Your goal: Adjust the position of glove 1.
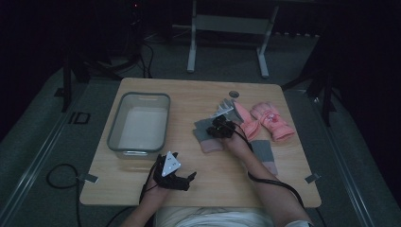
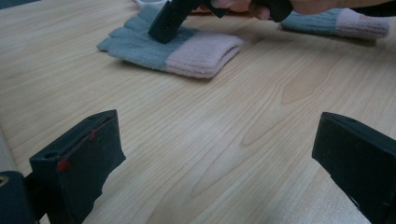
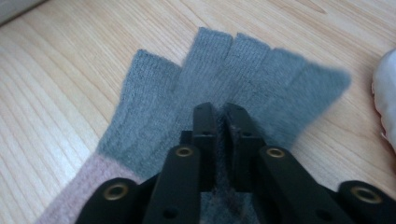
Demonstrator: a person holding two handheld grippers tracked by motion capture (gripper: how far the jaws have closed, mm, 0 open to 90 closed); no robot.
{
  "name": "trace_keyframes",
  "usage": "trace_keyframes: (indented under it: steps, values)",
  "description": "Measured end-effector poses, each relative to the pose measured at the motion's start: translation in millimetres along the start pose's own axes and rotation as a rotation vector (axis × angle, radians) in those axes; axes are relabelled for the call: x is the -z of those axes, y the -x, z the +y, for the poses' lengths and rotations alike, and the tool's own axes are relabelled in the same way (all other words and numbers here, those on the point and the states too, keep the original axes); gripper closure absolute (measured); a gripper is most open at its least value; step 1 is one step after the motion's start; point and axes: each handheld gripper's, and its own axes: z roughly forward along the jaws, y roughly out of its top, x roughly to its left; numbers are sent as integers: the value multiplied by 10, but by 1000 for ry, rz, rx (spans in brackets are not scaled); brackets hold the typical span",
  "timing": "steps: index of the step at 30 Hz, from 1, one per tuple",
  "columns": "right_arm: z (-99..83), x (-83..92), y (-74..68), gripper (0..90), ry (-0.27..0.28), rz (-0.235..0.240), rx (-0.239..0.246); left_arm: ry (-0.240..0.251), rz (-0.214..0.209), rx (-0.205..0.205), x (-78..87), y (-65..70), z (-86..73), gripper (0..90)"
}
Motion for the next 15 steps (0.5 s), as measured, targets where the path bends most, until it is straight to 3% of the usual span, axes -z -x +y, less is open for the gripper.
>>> trace_keyframes:
  steps: [4, 6, 11, 15]
  values:
    - [73, 83, -84, 860, -13, -52, -13, 2, -3, 6, 4, -12, -2, 13]
    - [102, 167, -101, 861, 3, -61, -46, 1, -4, 5, 1, -11, -1, 13]
    - [168, 492, -188, 861, 67, -79, -99, 1, -3, 0, 1, -7, -1, 13]
    - [204, 790, -349, 861, 108, -117, -95, -1, -5, 4, 1, -9, -1, 13]
